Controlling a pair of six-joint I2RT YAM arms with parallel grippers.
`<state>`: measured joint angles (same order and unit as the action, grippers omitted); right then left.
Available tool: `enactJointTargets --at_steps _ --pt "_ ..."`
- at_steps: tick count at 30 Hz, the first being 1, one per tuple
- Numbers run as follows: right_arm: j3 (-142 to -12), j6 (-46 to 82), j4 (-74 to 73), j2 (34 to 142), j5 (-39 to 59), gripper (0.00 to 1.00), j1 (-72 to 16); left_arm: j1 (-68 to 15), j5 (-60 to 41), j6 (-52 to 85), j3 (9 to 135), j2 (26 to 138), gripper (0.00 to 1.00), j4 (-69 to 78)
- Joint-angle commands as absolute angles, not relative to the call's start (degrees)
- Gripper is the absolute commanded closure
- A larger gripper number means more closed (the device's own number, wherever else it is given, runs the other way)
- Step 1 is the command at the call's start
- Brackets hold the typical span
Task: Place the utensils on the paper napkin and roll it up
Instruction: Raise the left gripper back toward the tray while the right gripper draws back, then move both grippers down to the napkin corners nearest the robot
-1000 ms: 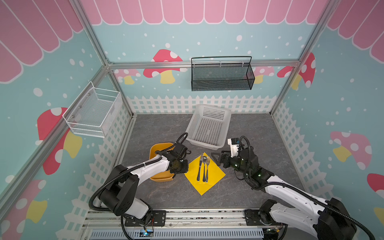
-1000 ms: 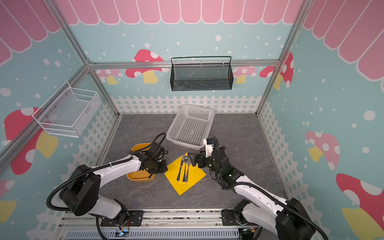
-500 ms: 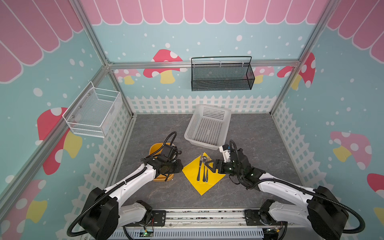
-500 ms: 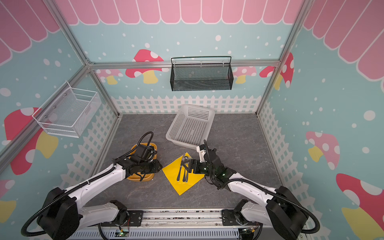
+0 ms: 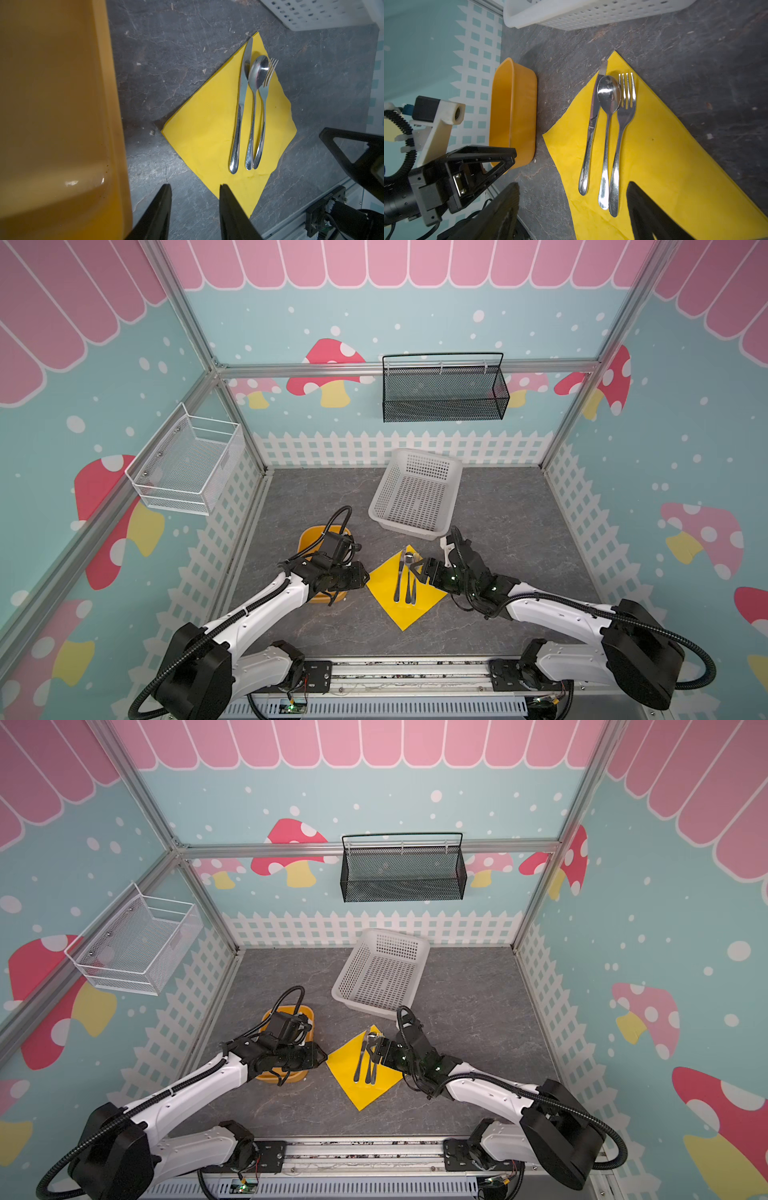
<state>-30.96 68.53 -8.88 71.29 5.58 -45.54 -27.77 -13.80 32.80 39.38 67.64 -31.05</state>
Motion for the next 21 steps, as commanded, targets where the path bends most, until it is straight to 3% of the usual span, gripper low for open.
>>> enactJointTargets --at_steps 1,11,16,21 --pt "-28.2 72.4 -9.9 71.4 5.9 0.18 -45.8 -27.6 -16.6 33.3 41.3 67.4 0.59 -31.7" --pt "-28.9 71.6 -12.5 76.9 12.3 0.19 -45.2 -27.6 -23.2 37.1 44.9 67.0 0.63 -39.1" --pt "-26.5 67.9 -11.7 76.9 10.3 0.19 -44.2 -27.9 -17.9 38.2 44.4 67.0 0.64 -36.1" --pt "-25.1 61.0 -11.1 77.3 18.0 0.18 -40.9 -29.4 -16.7 40.1 42.3 66.7 0.64 -35.5"
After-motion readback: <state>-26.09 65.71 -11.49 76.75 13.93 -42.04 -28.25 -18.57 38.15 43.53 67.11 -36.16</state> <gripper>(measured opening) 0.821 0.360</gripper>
